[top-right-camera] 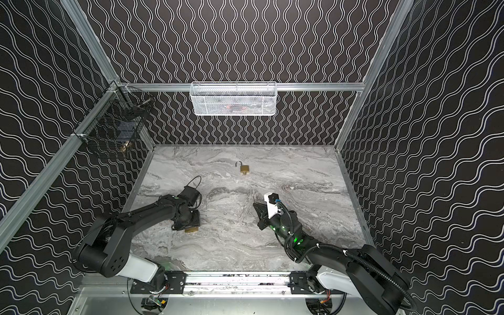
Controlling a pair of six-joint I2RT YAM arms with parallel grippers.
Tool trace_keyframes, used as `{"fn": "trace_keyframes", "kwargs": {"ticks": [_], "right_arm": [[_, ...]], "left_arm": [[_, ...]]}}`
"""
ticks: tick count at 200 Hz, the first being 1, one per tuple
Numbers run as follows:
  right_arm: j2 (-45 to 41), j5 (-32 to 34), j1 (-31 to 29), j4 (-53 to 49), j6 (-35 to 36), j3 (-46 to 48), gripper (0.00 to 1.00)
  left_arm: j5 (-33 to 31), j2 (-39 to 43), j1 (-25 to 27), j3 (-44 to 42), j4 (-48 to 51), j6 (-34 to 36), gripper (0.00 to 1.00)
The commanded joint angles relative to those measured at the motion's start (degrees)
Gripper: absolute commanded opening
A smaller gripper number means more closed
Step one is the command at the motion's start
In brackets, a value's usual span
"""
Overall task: Unlock with the key
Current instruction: 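Lower the left gripper and grasp the closed brass padlock body, then lift the padlock with the left gripper toward the key in the right gripper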
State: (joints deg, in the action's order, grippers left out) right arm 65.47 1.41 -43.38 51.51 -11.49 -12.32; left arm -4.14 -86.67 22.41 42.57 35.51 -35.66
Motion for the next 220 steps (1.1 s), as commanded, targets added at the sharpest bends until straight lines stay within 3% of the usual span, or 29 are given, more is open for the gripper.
{"fn": "trace_keyframes", "kwargs": {"ticks": [1, 40, 91, 120, 154, 187, 220], "right_arm": [[0.5, -0.3, 0.0, 2.7, -0.1, -0.6, 0.00], [1.4, -0.7, -0.1, 3.2, 0.1, -1.0, 0.00], [6.0, -6.0, 0.0, 6.5, -2.0, -2.5, 0.00], [10.2, -7.6, 0.0, 8.6, -3.7, -4.1, 0.00], [10.8, -5.9, 0.0, 5.5, -4.2, -5.5, 0.00], [10.3, -7.0, 0.0, 6.6, -4.5, -4.8, 0.00], [10.6, -6.9, 0.0, 5.3, -4.0, -5.4, 0.00]], "left_arm": [[4.5, -1.3, -0.1, -3.2, -3.1, -1.1, 0.50], [4.7, 1.5, -0.1, -1.6, -2.4, -2.4, 0.45], [5.0, 9.3, 1.3, 2.2, -6.3, -7.5, 0.44], [2.7, 12.9, 5.1, 2.3, -16.8, -14.0, 0.44], [-6.5, 13.6, 13.8, 3.0, -31.3, -20.6, 0.43], [-11.9, 9.4, 21.6, 5.0, -44.8, -21.3, 0.43], [-11.5, 5.4, 23.9, 5.1, -55.8, -20.1, 0.43]]}}
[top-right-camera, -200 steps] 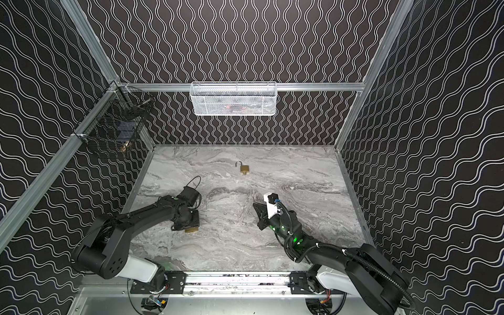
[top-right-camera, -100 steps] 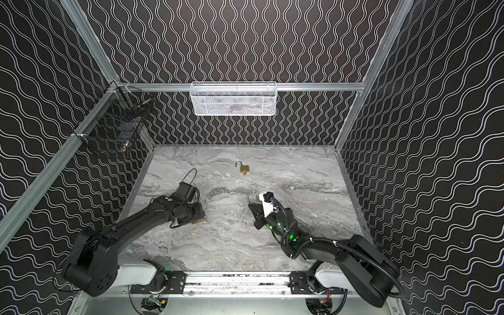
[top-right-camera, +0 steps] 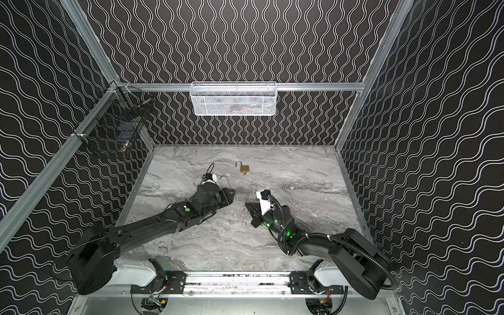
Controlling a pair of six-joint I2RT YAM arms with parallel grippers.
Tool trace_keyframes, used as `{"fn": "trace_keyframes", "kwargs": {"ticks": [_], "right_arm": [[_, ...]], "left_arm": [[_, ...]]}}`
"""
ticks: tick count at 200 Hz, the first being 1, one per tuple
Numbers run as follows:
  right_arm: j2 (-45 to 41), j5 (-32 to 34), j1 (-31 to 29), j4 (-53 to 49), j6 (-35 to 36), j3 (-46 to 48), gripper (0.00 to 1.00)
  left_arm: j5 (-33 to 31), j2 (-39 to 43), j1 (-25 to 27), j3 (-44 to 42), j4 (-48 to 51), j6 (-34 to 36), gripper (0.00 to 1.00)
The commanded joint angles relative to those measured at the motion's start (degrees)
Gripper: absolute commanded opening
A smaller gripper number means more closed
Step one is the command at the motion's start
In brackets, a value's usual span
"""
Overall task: Unlock with the key
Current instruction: 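Lift the padlock with the left gripper toward the key in the right gripper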
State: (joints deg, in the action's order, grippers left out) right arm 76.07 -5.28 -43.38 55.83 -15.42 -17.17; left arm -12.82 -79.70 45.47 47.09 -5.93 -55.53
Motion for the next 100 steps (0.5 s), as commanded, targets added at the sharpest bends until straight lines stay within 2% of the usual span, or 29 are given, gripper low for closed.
{"fn": "trace_keyframes", "kwargs": {"ticks": [1, 34, 62, 100], "right_arm": [[0.0, -0.3, 0.0, 1.0, -0.1, -0.6, 0.00], [0.5, 1.2, 0.3, -0.6, -0.2, -1.3, 0.00], [1.9, -2.2, 1.6, 0.4, -1.9, -1.7, 0.00], [2.1, -3.0, 1.8, 0.0, -1.9, -2.1, 0.00]], "left_arm": [[-2.8, -1.6, 0.9, 0.5, -14.5, -0.2, 0.43], [-4.3, -2.2, 2.6, 0.3, -17.9, 2.7, 0.42], [-4.6, -2.6, 3.3, 0.6, -19.0, 3.2, 0.42], [-4.8, -3.4, 4.4, 1.3, -18.9, 3.9, 0.42]]}}
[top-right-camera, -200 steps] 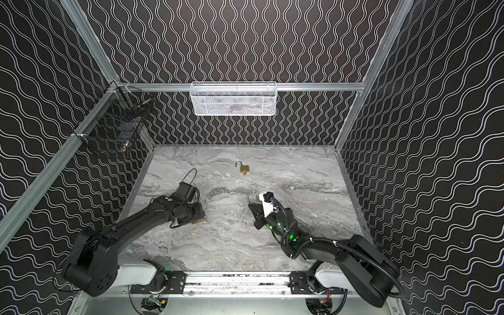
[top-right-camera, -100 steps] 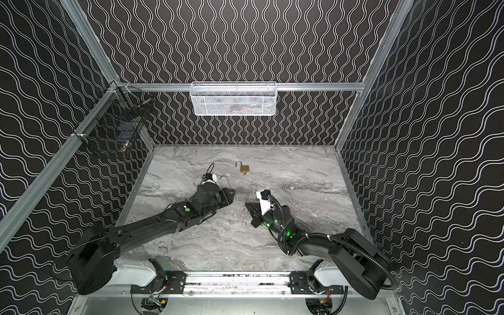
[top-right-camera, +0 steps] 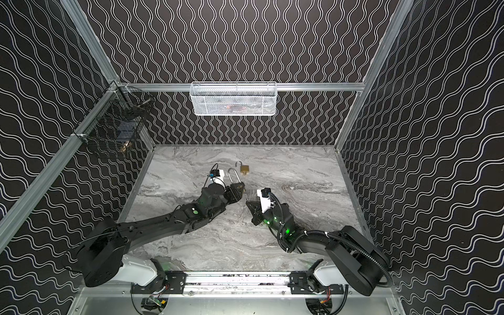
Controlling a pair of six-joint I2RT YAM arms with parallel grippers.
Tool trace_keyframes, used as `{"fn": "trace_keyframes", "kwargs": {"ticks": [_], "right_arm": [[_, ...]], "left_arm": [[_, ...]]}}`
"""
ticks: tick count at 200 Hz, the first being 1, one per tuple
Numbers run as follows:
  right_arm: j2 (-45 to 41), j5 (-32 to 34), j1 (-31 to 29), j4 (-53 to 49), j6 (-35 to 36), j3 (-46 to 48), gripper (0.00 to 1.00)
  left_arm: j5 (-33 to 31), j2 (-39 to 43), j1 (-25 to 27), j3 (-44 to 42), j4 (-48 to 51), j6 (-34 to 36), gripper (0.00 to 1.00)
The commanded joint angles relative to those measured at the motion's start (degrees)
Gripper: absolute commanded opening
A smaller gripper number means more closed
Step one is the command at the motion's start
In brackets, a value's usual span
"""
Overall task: Unlock with the key
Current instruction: 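Lift the padlock with the left gripper toward the key in the right gripper, then push the key into the padlock's keyhole with the right gripper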
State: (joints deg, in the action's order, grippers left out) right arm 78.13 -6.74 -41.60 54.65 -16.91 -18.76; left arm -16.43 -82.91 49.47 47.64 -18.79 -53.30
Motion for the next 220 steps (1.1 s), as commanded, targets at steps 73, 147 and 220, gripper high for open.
{"fn": "trace_keyframes", "kwargs": {"ticks": [73, 147, 220], "right_arm": [[0.2, -2.1, 0.3, 0.8, -0.5, -0.7, 0.00], [-0.5, -2.3, 1.4, 0.8, -0.9, -0.3, 0.00], [-0.8, -3.0, 1.7, 0.9, -0.8, -0.2, 0.00]], "left_arm": [[-1.5, -0.7, 1.4, 1.1, -6.3, 2.2, 0.42], [-2.1, 0.8, 2.6, -0.2, -5.3, 2.3, 0.42], [-2.9, -0.1, 3.5, -0.6, -6.2, 2.2, 0.41]]}}
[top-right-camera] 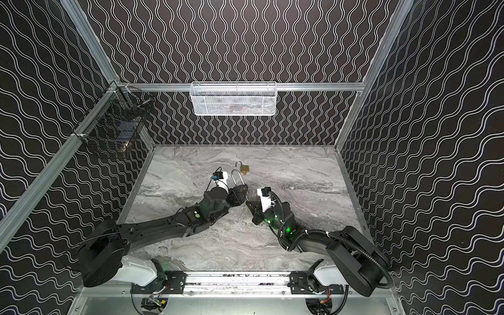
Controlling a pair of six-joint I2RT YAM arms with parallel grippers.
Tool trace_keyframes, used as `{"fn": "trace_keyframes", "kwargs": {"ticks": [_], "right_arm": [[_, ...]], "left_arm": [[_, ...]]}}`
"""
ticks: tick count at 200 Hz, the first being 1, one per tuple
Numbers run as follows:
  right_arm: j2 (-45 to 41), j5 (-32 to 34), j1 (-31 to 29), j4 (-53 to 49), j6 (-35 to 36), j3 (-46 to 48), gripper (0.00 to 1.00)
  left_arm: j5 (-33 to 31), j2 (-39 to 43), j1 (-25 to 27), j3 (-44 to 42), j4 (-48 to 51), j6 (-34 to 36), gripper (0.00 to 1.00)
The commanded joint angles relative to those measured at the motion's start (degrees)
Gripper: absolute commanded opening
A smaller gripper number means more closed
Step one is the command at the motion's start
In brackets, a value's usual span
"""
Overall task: Unlock with the key
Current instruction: 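Push the key into the padlock's keyhole with the right gripper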
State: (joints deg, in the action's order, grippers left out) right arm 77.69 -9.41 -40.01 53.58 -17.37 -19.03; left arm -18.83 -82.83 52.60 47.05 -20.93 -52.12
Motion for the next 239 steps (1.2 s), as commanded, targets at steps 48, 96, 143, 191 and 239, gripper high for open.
{"fn": "trace_keyframes", "kwargs": {"ticks": [48, 96, 143, 191, 239], "right_arm": [[-0.4, -0.8, 0.1, 2.2, -0.3, 0.1, 0.00], [-1.0, 0.0, 0.3, 1.7, 0.1, 0.2, 0.00], [-1.8, 0.1, 1.2, 1.7, 0.0, 0.7, 0.00], [-2.1, -0.3, 1.8, 2.1, -0.5, 1.1, 0.00], [-3.0, 0.8, 2.0, 1.9, -0.1, 1.5, 0.00]], "left_arm": [[-0.5, -0.6, 0.6, 0.2, -4.4, 1.1, 0.33], [1.3, -0.9, 0.8, 0.0, -5.4, 0.8, 0.08], [1.9, -1.8, 1.7, -0.6, -6.8, 0.5, 0.00], [0.2, -3.4, 4.0, -1.8, -10.8, 3.2, 0.00], [-0.6, -3.9, 4.3, -1.8, -9.2, 2.8, 0.00]]}}
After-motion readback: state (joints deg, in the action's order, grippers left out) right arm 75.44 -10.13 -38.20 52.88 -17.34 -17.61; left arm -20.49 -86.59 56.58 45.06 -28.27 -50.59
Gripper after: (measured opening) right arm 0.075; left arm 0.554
